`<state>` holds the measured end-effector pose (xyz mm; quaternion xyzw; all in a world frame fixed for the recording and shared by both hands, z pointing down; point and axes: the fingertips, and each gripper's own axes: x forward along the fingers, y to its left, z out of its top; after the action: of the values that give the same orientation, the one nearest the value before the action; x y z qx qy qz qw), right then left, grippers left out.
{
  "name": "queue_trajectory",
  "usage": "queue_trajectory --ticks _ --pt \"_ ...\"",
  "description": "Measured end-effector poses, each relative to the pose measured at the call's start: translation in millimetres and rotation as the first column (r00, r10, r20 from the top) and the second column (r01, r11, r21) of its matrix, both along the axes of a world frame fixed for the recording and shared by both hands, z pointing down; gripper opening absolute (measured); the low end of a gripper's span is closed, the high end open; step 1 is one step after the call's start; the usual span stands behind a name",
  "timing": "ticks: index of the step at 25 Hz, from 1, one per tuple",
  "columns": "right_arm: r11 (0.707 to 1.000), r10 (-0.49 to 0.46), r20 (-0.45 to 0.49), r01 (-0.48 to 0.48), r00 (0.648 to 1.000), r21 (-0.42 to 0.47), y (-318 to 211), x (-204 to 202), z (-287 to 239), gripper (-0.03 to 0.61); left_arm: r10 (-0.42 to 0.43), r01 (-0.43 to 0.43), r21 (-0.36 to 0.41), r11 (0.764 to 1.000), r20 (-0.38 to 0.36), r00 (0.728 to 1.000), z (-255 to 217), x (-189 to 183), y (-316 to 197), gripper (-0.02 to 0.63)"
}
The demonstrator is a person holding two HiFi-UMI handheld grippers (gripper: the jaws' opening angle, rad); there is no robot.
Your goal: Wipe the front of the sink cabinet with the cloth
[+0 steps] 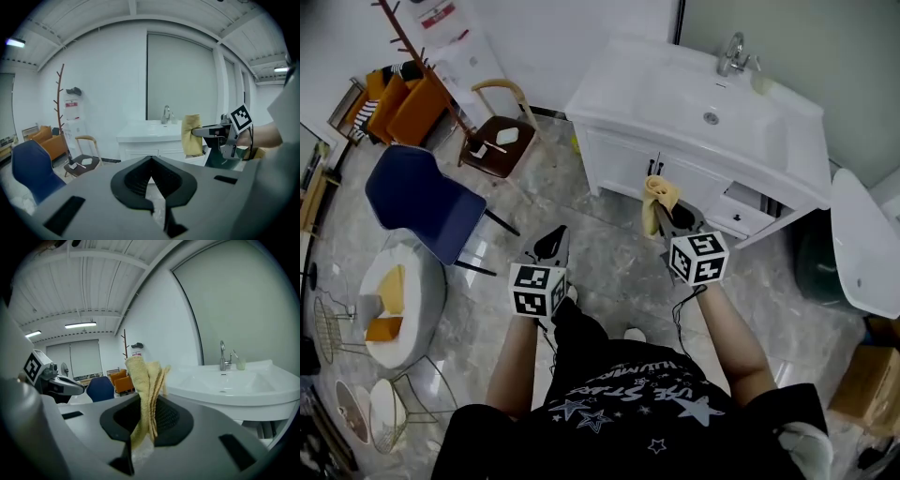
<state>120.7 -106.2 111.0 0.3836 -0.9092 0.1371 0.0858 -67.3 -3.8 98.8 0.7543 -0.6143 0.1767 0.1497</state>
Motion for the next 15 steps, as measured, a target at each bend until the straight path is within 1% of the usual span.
queue_trajectory --ticks 3,6,9,11,15 --pt "1.0 -0.015 0.02 0.015 1.0 0.001 11.5 20.5 -7.7 0.064 -0.048 0.048 -0.008 0.999 0.001 0.999 -5.3 15.7 26.1 0.015" --pt "0.999 -0.035 0.037 0.035 0.999 -0.009 25.0 31.7 -10.4 0.064 -0.046 0.046 -0.011 0.999 0.013 0.999 -9.4 38.6 47.8 0.015" --pt "0.998 -0.057 0.041 0.058 0.998 -0.014 36.1 36.2 -9.4 0.063 -0.062 0.062 -0.012 0.998 -0.004 0.998 -9.7 55.2 62.0 0.015" --pt "0.997 -0.066 0.043 0.067 0.997 -0.021 42.2 36.7 -7.6 0.063 -0.086 0.086 -0.014 0.996 -0.019 0.996 -8.7 58.5 70.3 0.015" --pt "0.996 -0.076 0.06 0.08 0.995 -0.051 49.5 35.9 0.3 0.063 -0.136 0.135 -0.025 0.99 -0.021 0.991 -5.6 55.2 84.6 0.015"
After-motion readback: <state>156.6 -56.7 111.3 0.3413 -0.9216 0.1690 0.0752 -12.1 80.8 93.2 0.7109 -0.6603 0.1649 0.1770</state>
